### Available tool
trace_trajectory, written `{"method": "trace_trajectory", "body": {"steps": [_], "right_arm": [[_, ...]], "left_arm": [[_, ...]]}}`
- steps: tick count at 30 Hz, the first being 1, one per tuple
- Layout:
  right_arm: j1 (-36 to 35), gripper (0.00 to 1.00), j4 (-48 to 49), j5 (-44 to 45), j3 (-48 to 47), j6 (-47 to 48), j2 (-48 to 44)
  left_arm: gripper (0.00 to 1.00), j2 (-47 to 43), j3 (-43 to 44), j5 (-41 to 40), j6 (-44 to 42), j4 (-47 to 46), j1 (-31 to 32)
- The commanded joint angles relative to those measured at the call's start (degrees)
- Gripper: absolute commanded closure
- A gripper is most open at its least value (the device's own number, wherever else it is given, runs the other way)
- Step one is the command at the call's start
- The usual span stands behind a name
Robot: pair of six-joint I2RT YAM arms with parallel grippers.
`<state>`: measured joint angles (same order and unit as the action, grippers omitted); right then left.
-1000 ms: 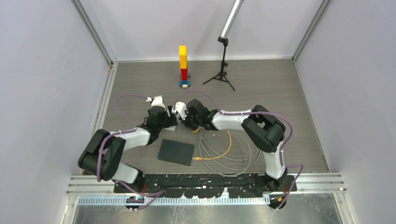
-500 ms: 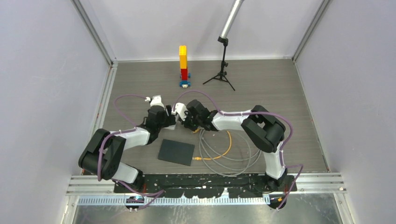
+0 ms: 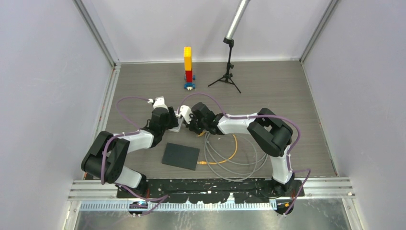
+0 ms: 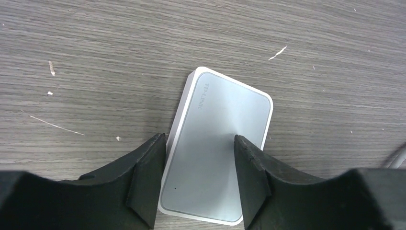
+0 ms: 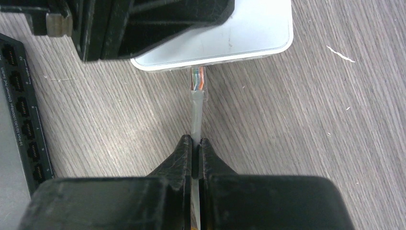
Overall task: Insert the plug into the switch port
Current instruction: Insert the connector into the switch port.
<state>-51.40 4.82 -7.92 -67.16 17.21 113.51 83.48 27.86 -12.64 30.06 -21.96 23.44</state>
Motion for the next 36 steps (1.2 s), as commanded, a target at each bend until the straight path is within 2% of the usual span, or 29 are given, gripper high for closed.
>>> {"method": "trace_trajectory", "body": {"steps": [1,6,14,18,23,30,36], "right_arm": [[-0.9,0.99,5.5,-0.1,0.9,-0.5,-1.2],[-0.9,0.99,6.3,1.0,1.8,-0.8,-1.6],[-1.0,0.99,1.1,4.1,-1.7,-0.1,-0.5],[-1.5,1.0,-6.5,6.7,-6.2,1.7,1.3],[-1.6,1.0,-8.8,5.5,-6.6,3.0,1.3],[-1.7,0.99,-4.3,1.2,-3.7,2.9,-0.1],[-1.6,1.0,-0.2,0.7,-2.8,2.1,0.5]], "left_arm": [[0.49,0.4,0.0,2.8,0.8,0.9,0.7],[0.53,0.4,0.0,3.3,0.7,0.6,0.7],[0.53,0.9,0.3,3.6,0.2,0.6,0.7],[0.5,1.2,0.5,3.0,0.0,0.9,0.7],[0.45,0.6,0.9,1.3,0.2,2.3,0.7],[0.45,0.4,0.9,1.0,-0.2,2.3,0.7],[0.53,1.3,1.0,2.1,-0.2,1.6,0.7]]}}
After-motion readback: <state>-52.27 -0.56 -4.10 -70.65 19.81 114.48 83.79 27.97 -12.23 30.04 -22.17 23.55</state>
